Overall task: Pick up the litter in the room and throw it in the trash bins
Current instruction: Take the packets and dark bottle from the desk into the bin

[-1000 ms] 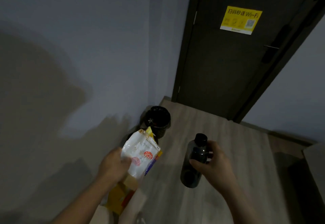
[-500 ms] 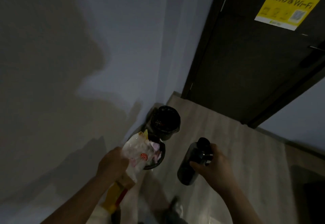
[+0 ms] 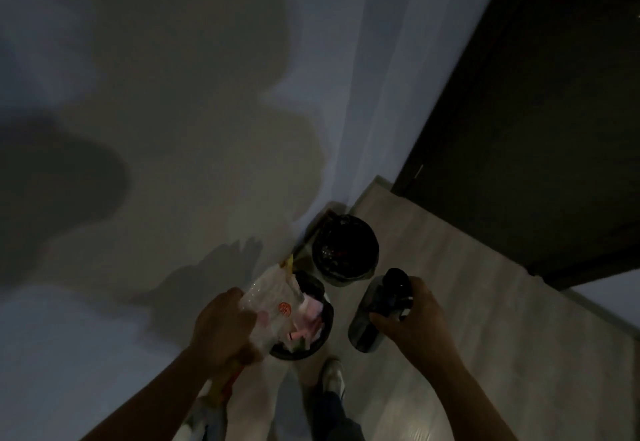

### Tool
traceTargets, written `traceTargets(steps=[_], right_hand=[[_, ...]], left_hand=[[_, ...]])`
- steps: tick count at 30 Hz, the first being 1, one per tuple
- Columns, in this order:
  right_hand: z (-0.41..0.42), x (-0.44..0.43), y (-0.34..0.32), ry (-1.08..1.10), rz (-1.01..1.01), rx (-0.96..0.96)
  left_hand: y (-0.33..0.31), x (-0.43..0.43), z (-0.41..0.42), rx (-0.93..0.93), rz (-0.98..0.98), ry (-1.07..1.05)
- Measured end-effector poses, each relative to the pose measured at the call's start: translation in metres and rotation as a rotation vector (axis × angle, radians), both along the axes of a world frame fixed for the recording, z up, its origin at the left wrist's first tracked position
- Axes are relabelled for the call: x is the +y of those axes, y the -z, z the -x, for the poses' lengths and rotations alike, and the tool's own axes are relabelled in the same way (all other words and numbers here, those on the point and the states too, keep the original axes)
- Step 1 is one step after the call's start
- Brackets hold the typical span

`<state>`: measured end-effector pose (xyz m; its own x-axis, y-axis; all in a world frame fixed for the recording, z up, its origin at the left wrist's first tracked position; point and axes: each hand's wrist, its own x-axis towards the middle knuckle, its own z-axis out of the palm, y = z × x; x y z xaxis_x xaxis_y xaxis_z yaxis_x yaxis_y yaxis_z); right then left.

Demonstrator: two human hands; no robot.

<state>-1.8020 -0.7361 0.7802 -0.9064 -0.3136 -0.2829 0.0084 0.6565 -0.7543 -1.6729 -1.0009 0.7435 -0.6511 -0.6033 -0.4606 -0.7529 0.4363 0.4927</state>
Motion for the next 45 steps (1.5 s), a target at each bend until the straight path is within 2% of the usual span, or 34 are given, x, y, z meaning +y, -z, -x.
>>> traceTargets(steps=[9,15,26,32,38,45], right_hand=[[0.093,-0.021,0.06,-0.096,-0.007,-0.079],[0.1,-0.038,0.104,-0.06,-0.001,-0.152],[0.096,-0.048,0.196,0.005,-0.004,-0.228],[0.094,-0.051,0.245,0.02,-0.027,-0.255],[0.095,-0.053,0.293,0.008,-0.059,-0.272],[0.094,-0.053,0.348,0.039,-0.101,-0.299]], left_hand=[[0.057,-0.013,0.069,-0.134,-0.018,-0.05],[0.101,-0.027,0.092,-0.199,0.02,0.057],[0.207,-0.029,0.117,-0.374,-0.149,0.067],[0.268,-0.017,0.127,-0.352,-0.312,0.007],[0.332,-0.023,0.133,-0.25,-0.479,-0.11],[0.412,-0.027,0.133,-0.196,-0.487,-0.142]])
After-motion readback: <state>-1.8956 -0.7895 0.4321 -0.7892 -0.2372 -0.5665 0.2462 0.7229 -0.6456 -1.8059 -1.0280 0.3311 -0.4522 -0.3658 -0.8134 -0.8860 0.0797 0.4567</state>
